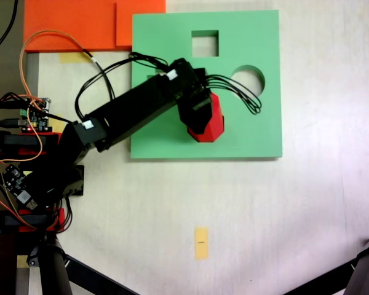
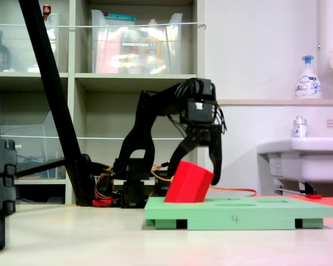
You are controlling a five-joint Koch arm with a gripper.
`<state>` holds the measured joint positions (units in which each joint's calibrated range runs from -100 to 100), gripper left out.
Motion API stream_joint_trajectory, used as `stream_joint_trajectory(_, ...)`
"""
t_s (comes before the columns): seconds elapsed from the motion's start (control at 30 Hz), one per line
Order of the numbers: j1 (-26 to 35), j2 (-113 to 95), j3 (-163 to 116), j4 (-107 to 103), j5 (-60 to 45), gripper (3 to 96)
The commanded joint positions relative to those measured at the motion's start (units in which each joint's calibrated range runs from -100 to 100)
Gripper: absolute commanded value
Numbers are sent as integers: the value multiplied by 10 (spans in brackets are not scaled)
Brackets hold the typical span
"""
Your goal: Put the octagonal pillar block into the corresponding hole
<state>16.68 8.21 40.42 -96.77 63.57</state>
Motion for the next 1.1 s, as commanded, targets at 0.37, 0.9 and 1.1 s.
stream_joint_trajectory(0.37, 5, -1, 18, 25, -8, 693)
stream_joint_trajectory(0.9, -2, -8, 16, 24, -6, 825)
stream_joint_trajectory(1.1, -15, -35, -10, 21, -10, 825)
